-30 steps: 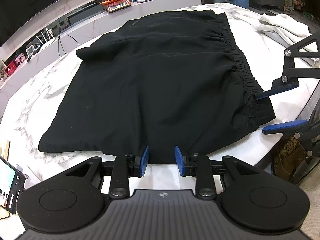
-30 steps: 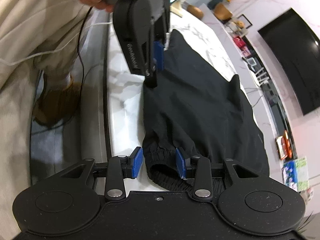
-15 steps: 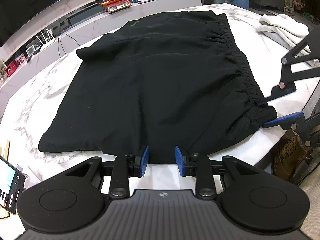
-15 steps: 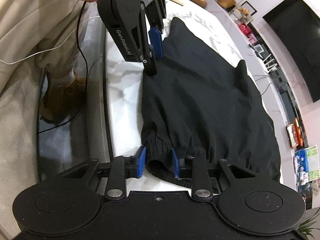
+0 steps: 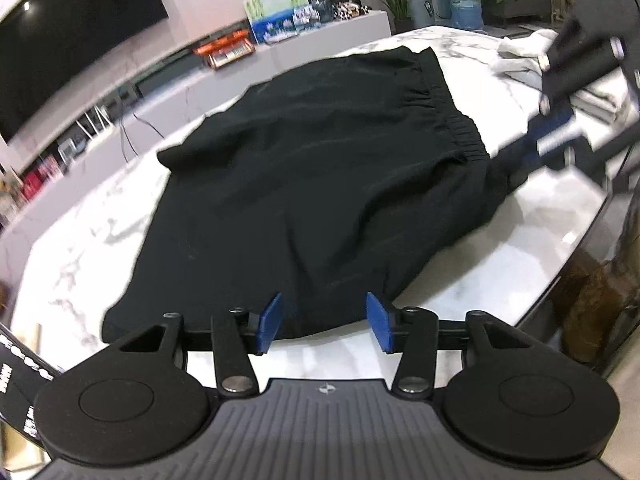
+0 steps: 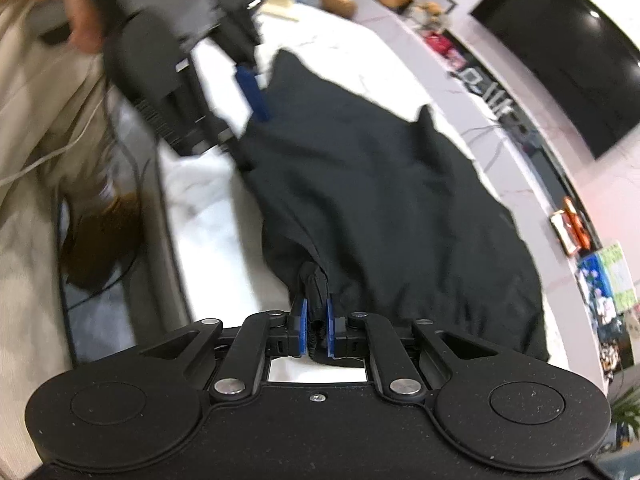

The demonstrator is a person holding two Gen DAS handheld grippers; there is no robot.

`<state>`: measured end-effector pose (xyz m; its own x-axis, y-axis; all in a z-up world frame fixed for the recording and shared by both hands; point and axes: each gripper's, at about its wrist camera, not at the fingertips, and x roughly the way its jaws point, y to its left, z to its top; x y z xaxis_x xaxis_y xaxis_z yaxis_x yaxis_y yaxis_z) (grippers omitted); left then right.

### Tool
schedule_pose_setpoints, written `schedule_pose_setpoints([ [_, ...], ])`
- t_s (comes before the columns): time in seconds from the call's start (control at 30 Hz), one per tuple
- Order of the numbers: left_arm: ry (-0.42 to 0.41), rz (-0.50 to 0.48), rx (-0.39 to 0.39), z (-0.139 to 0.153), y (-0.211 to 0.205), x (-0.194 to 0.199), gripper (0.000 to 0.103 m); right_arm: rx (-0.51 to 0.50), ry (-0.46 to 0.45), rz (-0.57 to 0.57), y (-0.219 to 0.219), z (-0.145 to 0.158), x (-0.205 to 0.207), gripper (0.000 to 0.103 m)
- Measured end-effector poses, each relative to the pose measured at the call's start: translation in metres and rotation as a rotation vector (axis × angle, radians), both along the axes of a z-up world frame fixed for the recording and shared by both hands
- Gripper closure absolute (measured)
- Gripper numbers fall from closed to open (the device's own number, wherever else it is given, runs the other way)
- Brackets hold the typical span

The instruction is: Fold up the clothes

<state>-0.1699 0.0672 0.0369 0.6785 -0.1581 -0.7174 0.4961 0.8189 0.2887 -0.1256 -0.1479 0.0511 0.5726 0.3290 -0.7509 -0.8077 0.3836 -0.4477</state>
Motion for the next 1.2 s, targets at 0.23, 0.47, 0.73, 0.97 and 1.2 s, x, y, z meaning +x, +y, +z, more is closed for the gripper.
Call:
schedule_pose_setpoints([
  [0.23,-0.063,-0.077,0.1,-0.008,-0.022,-0.005,0.055,0.064,-0.016,-0.055,-0.012,0.026,0.014,0.096],
  [0.47,-0.153,0.031,0.262,-0.022,-0.027,0.029,0.056,0.068,-0.029,-0.048,-0.017,0.032,0.012,0.096],
  [0.73,-0.149,0.128,0.293,-0.031,-0.009,0.058,0.084,0.07,-0.013,-0.083,-0.04,0.032,0.006,0.096],
  [0.97,-0.128,0.058,0.259,-0.018,-0.01,0.044,0.102,0.07,0.012,-0.127,-0.065,0.031,-0.005,0.096],
  [1.2,-0.203,0.047,0.201,0.028,-0.003,0.014,0.102,0.094,0.028,-0.149,-0.08,0.037,-0.027,0.096],
])
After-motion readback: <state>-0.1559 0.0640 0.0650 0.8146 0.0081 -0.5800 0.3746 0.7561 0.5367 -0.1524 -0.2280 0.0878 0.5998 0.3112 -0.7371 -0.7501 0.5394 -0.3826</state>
